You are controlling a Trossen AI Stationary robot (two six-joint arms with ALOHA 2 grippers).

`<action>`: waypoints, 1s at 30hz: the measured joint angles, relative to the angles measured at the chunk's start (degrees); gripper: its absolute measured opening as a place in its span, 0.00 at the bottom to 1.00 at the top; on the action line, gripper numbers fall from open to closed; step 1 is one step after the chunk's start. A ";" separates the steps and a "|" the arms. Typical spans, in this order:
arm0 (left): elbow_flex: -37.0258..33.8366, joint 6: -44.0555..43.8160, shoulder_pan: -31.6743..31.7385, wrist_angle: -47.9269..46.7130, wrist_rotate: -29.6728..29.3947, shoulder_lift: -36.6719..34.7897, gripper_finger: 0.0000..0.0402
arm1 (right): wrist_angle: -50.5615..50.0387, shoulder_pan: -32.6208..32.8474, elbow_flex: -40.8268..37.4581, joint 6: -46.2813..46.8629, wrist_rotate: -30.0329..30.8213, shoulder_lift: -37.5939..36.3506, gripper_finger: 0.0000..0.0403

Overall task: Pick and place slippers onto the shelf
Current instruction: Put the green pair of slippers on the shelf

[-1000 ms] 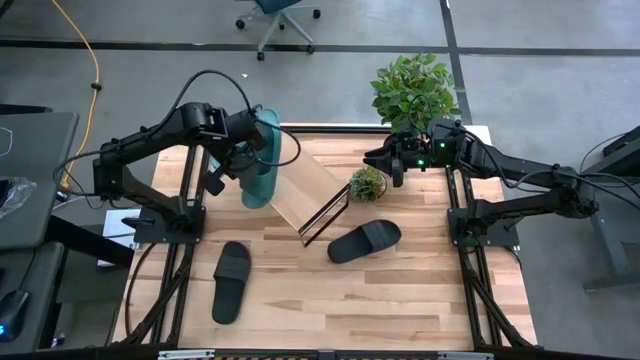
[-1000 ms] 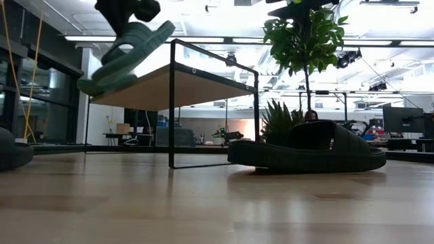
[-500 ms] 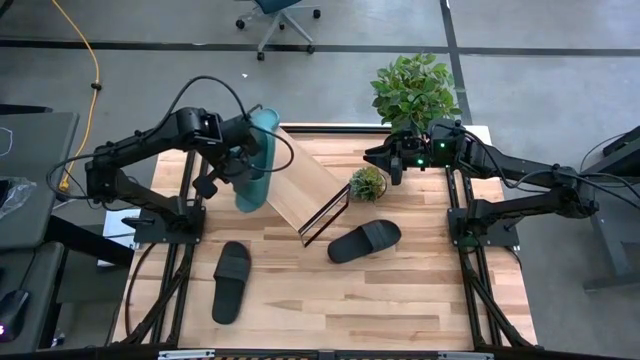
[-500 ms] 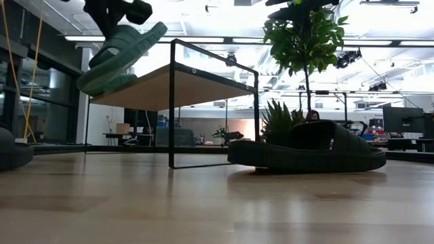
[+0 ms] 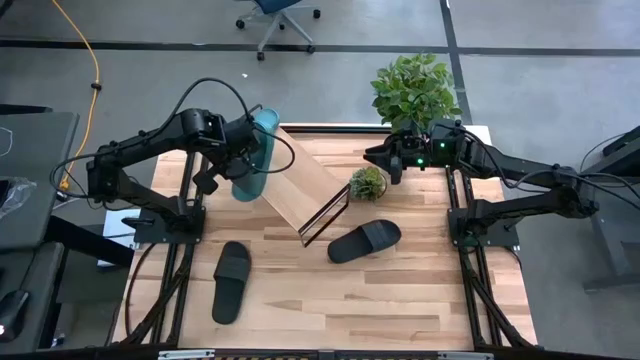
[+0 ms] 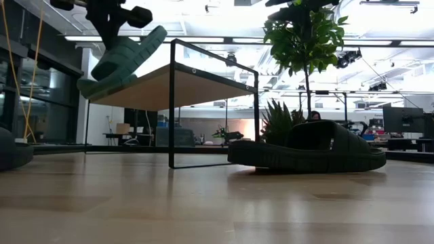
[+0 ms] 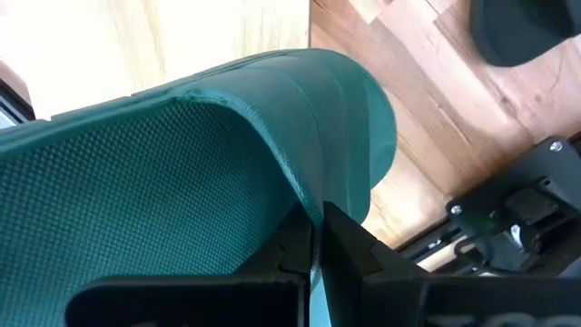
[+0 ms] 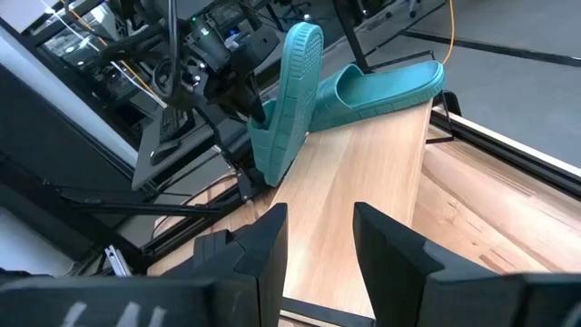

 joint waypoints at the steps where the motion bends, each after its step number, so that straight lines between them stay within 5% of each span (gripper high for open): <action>1: 0.00 0.68 0.00 -0.04 -0.28 -0.03 0.00 | 0.00 -0.01 0.00 0.02 0.06 0.00 0.29; 30: 0.04 5.25 0.04 -0.06 -6.79 1.66 0.03 | 0.57 -0.01 0.00 -0.02 1.86 0.00 0.29</action>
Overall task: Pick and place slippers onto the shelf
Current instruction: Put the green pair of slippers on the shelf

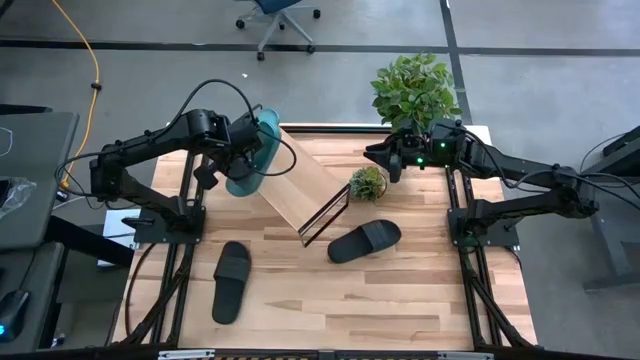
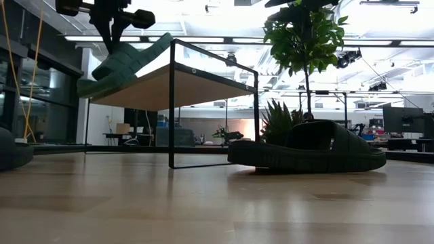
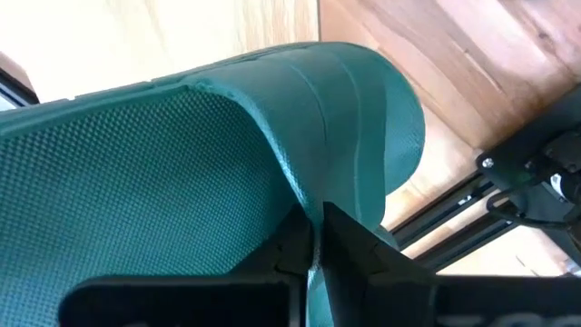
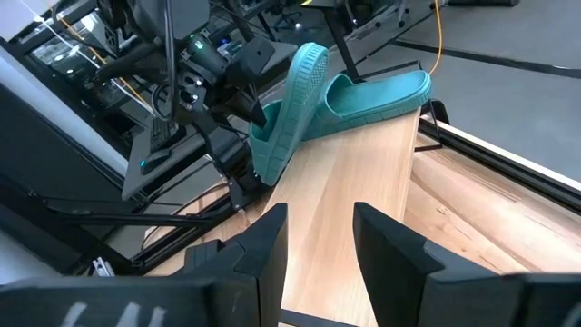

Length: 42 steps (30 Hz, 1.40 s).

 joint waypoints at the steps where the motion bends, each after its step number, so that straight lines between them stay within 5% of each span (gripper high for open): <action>1: 0.00 -0.19 0.00 0.02 -0.60 0.00 0.05 | 0.00 0.00 0.00 0.00 0.01 0.00 0.29; 11: 0.00 -0.37 0.00 0.05 -2.72 0.02 0.14 | 0.04 0.00 0.00 -0.05 0.09 0.00 0.29; 42: 0.00 -0.13 0.00 3.27 -5.40 0.02 0.14 | 0.04 0.02 0.00 -0.05 0.37 0.00 0.29</action>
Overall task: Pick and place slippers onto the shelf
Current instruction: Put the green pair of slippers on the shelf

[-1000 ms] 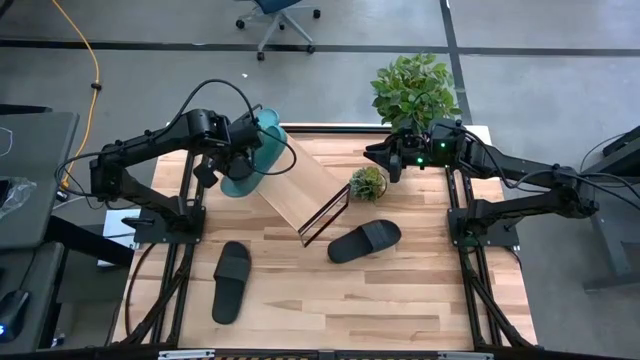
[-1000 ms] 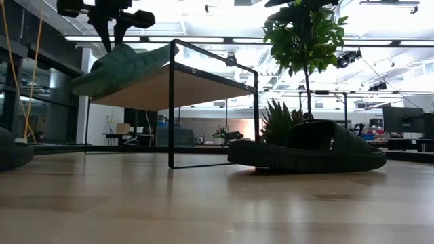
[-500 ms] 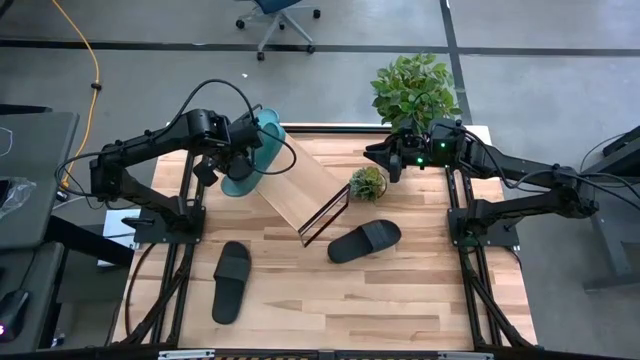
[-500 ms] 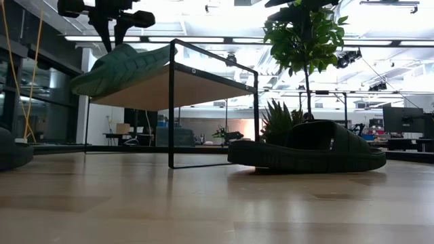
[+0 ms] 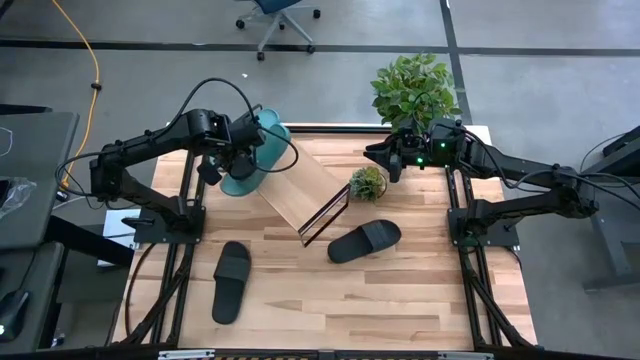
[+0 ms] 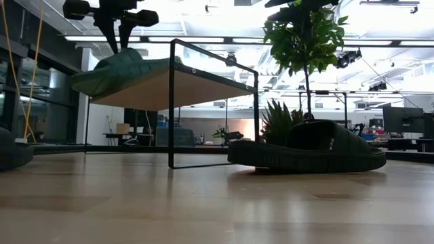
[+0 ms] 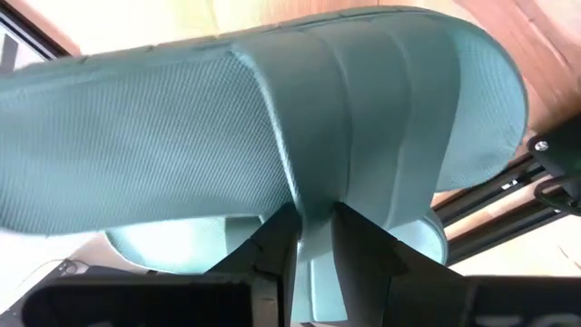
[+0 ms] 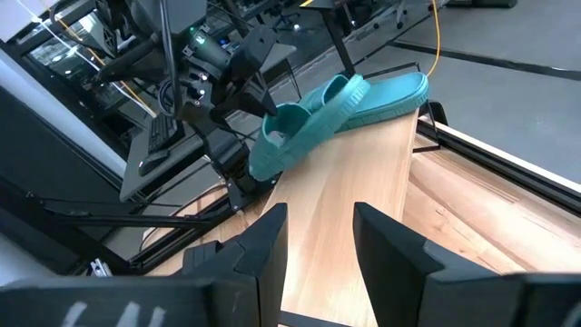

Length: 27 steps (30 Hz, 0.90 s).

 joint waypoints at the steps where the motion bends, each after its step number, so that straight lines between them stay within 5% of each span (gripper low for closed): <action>1: 0.00 0.00 0.00 0.09 0.00 0.00 0.14 | 0.00 0.00 0.00 -0.02 0.00 0.00 0.29; 18: 2.48 -1.55 0.00 4.62 -4.66 0.00 0.14 | 0.00 -0.01 0.00 -0.01 0.00 0.02 0.29; 27: 14.10 -24.39 -0.01 5.70 -0.50 -0.04 0.14 | -0.01 -0.02 0.00 -0.01 -0.41 0.02 0.29</action>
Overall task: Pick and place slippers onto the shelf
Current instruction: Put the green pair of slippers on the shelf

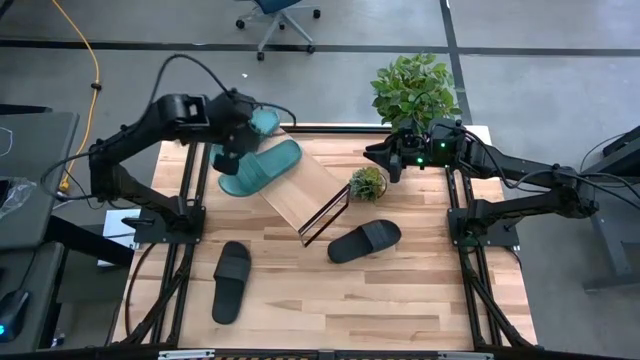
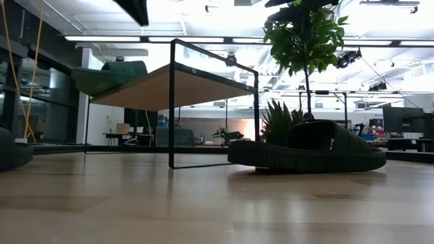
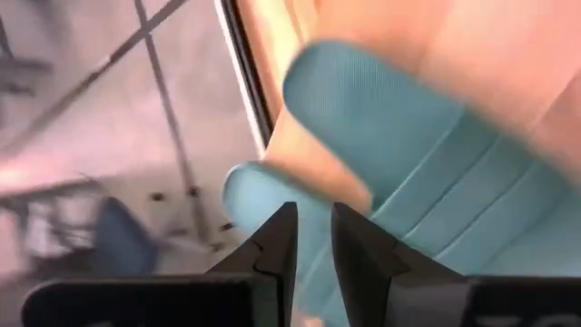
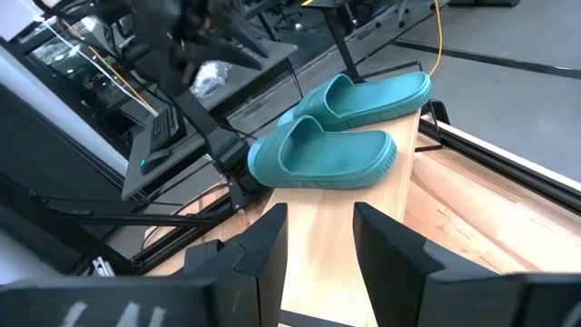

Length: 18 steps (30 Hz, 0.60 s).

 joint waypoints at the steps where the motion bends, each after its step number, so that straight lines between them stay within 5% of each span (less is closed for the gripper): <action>1: 1.36 -4.12 -0.03 -0.50 1.75 0.00 0.14 | -0.01 0.02 0.00 0.00 -0.17 0.00 0.29; 9: 4.20 -31.03 -2.29 -2.12 19.80 -1.55 0.14 | -0.40 0.02 0.00 -0.36 -3.92 0.00 0.29; 14: 2.74 -43.79 -10.96 -1.30 17.19 -3.94 0.06 | -2.25 0.00 0.02 -2.53 -5.75 0.00 0.29; 18: 2.71 -56.99 -20.47 -0.53 6.80 -5.41 0.02 | -3.33 0.02 0.00 -4.57 -7.17 0.00 0.29</action>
